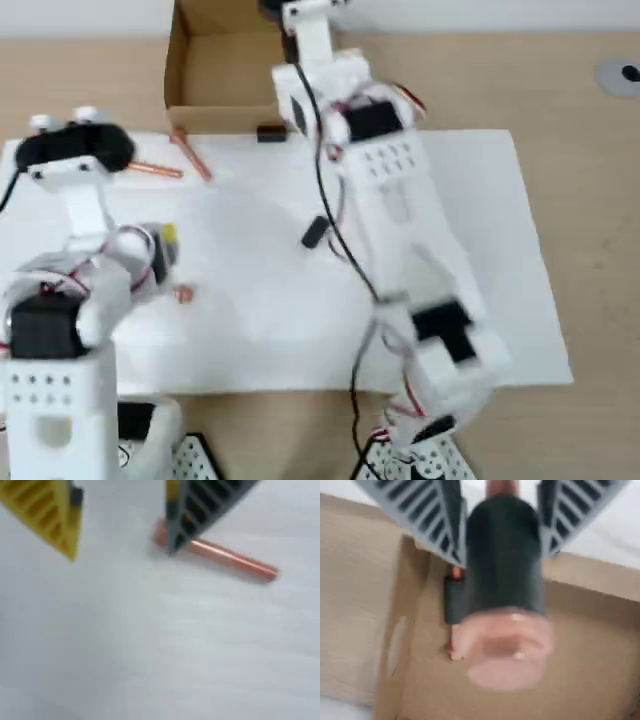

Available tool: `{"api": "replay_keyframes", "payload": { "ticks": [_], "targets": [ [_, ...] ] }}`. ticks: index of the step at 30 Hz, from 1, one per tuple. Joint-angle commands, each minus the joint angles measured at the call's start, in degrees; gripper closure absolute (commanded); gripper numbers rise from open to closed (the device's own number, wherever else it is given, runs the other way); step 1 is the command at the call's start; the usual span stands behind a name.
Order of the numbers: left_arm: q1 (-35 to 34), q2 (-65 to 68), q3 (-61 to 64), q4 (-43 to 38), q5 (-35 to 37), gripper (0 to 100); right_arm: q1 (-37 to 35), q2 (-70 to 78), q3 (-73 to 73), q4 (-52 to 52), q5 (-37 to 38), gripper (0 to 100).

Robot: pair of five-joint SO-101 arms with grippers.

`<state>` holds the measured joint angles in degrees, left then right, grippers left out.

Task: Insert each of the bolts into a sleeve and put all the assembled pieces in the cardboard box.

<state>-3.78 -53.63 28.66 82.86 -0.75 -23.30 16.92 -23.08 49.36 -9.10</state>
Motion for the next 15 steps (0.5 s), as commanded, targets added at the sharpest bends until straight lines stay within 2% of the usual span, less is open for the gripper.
{"api": "replay_keyframes", "payload": {
  "ticks": [1, 6, 10, 15],
  "targets": [
    [-3.9, 0.4, 2.0, -3.8, 0.0, 87, 2.0, 14.2, -23.3, 2.5, -0.4, 98.9],
    [-4.6, 0.5, 4.5, -8.2, 0.3, 87, 4.3, 33.4, -46.5, 4.0, -0.3, 98.9],
    [-4.6, 1.1, 8.4, -15.6, 5.3, 87, 5.2, 46.4, -61.1, 3.6, -0.2, 98.9],
    [-4.6, 8.5, 8.9, -22.1, 9.7, 87, 6.5, 56.9, -70.4, -4.2, -0.2, 98.9]
  ]
}}
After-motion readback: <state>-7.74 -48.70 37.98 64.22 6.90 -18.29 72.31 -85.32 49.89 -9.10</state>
